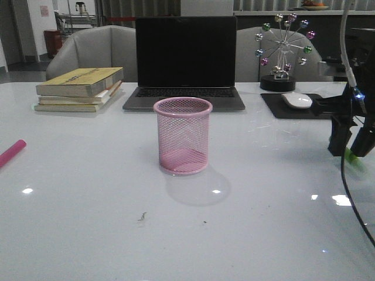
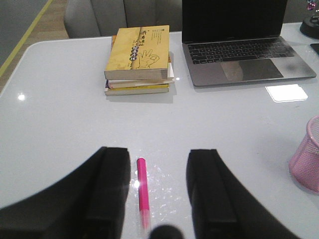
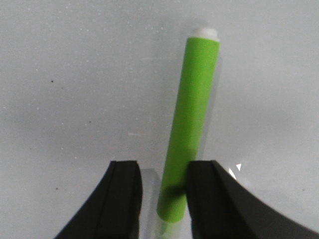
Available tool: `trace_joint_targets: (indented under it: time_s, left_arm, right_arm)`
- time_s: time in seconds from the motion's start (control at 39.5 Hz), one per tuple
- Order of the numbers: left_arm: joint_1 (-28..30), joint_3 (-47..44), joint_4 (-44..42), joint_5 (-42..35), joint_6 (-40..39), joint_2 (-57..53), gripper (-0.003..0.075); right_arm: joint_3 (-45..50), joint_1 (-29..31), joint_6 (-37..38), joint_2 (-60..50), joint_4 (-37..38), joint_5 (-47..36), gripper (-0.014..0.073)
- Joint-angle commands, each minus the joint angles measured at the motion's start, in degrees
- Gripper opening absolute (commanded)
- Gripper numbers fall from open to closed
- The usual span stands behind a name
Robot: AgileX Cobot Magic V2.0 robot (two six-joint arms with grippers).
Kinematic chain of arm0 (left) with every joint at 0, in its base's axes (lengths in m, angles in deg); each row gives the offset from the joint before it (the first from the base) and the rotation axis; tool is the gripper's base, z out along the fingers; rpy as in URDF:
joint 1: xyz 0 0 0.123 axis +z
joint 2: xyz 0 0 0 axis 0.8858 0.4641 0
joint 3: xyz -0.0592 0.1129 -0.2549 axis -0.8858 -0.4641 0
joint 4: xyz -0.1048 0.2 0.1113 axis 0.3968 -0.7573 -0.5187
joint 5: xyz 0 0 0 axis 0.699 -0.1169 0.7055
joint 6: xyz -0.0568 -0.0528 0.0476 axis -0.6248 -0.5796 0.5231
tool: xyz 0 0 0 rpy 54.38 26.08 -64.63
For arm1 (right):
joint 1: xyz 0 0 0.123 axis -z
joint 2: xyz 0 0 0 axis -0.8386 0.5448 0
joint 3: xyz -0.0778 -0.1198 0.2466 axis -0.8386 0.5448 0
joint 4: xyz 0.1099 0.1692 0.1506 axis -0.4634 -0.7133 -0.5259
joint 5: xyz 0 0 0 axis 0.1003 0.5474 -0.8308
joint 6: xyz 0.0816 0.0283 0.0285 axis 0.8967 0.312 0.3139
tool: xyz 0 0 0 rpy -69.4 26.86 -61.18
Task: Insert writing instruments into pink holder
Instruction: 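Close the right gripper on the green marker and lift it, then carry the green marker with the right gripper above the pink holder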
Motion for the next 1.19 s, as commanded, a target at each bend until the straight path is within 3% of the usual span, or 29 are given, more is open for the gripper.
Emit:
trace_joint_targets:
  time_s: [0.0,0.61,0.94,1.17]
  left_arm:
    - [0.06,2.12,0.43,-4.27,-0.13,-0.13,0.0356]
    - [0.06,2.12,0.43,-4.27,-0.13,-0.13,0.0356]
    - [0.06,2.12,0.43,-4.27,-0.13,-0.13,0.0356]
    - [0.06,2.12,0.43,-4.27,-0.13,-0.13,0.0356]
  right_arm:
    - [-1.82,0.17,-0.57,-2.69,-0.5,-1.0,0.0363]
    - [-1.82,0.17,-0.57,0.43,3.9,1.04,0.0357]
    - [-1.82,0.17,-0.57,1.95,4.12,5.96,0.0115]
    - [-1.84,0.17,-0.77,2.81,3.77,6.73,0.0051]
